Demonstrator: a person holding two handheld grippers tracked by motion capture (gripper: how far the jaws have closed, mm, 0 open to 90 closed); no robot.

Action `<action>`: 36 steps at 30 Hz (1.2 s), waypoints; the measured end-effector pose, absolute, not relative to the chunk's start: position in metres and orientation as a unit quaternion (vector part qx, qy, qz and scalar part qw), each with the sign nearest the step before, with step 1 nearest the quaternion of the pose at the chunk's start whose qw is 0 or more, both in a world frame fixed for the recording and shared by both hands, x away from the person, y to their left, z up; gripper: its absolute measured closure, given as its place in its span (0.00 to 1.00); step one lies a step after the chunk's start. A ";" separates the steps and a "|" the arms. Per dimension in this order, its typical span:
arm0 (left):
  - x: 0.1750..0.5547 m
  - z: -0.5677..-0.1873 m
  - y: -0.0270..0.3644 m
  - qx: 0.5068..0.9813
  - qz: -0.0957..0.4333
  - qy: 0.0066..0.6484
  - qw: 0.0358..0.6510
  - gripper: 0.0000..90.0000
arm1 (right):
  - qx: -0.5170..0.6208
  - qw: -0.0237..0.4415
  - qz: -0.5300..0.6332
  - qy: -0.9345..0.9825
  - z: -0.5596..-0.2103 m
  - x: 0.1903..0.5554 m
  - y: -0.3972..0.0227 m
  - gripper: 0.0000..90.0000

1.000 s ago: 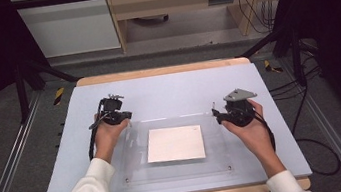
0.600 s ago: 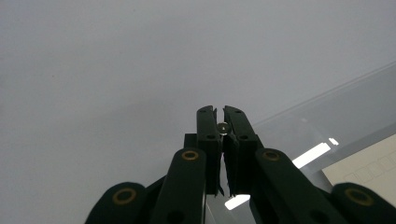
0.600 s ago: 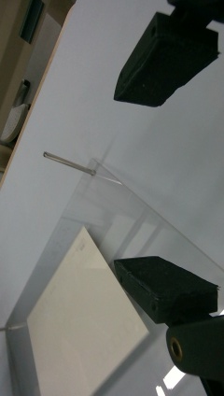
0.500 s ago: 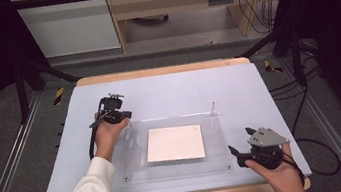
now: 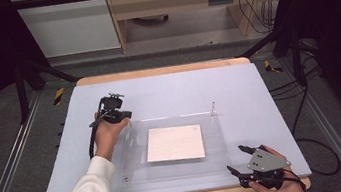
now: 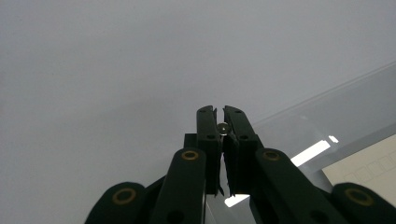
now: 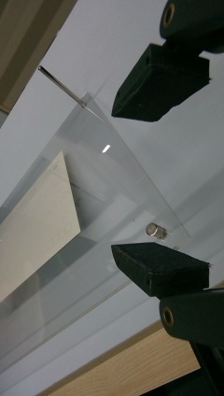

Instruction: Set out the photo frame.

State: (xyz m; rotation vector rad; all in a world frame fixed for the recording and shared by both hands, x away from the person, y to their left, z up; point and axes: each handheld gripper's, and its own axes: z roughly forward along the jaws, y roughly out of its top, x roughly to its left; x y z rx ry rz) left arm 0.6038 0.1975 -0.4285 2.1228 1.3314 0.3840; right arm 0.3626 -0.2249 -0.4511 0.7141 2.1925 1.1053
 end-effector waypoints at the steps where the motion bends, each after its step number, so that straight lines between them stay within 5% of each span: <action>1: 0.604 -0.429 0.198 0.799 0.144 0.501 0.299 0.94 | 0.263 0.288 0.413 0.823 -0.451 0.362 -0.224 0.31; 24: 0.609 -0.428 0.199 0.801 0.134 0.502 0.297 0.94 | 0.209 0.291 0.356 0.863 -0.470 0.363 -0.208 0.16; 36: 0.609 -0.428 0.199 0.802 0.133 0.501 0.297 0.94 | 0.192 0.302 0.337 0.871 -0.476 0.369 -0.204 0.25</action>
